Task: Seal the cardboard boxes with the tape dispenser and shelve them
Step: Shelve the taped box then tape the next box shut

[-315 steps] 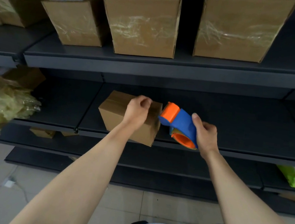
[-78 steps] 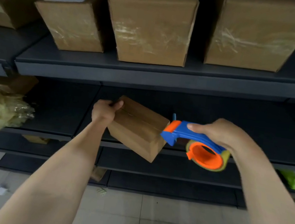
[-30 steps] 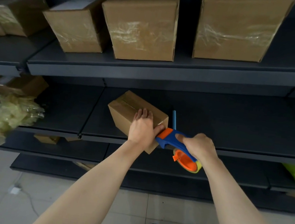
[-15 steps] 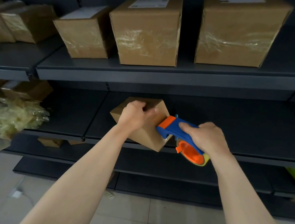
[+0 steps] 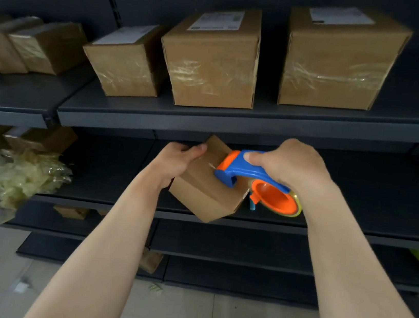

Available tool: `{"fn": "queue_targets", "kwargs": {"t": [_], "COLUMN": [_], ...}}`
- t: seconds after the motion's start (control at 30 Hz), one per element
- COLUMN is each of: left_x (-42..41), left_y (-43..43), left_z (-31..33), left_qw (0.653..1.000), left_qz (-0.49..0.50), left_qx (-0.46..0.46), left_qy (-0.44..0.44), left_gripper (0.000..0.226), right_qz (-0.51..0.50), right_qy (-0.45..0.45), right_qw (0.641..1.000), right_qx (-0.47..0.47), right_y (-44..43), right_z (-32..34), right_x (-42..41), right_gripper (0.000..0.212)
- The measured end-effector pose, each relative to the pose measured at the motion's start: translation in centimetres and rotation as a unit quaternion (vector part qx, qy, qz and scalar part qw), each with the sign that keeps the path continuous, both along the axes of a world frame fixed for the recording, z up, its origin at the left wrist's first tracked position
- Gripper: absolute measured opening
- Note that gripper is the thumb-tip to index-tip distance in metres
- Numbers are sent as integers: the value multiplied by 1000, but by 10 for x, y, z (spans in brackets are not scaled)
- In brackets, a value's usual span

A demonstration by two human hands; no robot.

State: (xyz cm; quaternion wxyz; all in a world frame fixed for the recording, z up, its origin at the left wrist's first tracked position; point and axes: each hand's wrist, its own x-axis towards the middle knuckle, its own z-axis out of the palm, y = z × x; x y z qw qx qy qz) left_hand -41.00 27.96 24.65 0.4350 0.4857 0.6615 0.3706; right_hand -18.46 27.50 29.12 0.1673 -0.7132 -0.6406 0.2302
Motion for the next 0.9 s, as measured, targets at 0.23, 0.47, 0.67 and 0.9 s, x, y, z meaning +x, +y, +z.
{"fn": "queue_targets", "kwargs": {"t": [0.23, 0.47, 0.67, 0.9], "left_x": [-30, -37, -38, -35], "left_y": [5, 10, 38, 45], "left_z": [-18, -32, -24, -24], "left_qw": [993, 971, 970, 961], "left_qz": [86, 146, 144, 135], "left_qx": [-23, -23, -43, -63], "left_qy": [75, 188, 193, 234], "left_gripper": [47, 50, 53, 72], "right_qz": [37, 62, 2, -35], "right_qy": [46, 33, 27, 50], "right_qw": [998, 997, 997, 985], "right_qx": [-20, -21, -70, -162], "right_y": [-5, -3, 1, -5], "right_z": [-9, -8, 2, -55], "right_x": [-45, -71, 7, 35], "right_gripper": [49, 49, 54, 58]}}
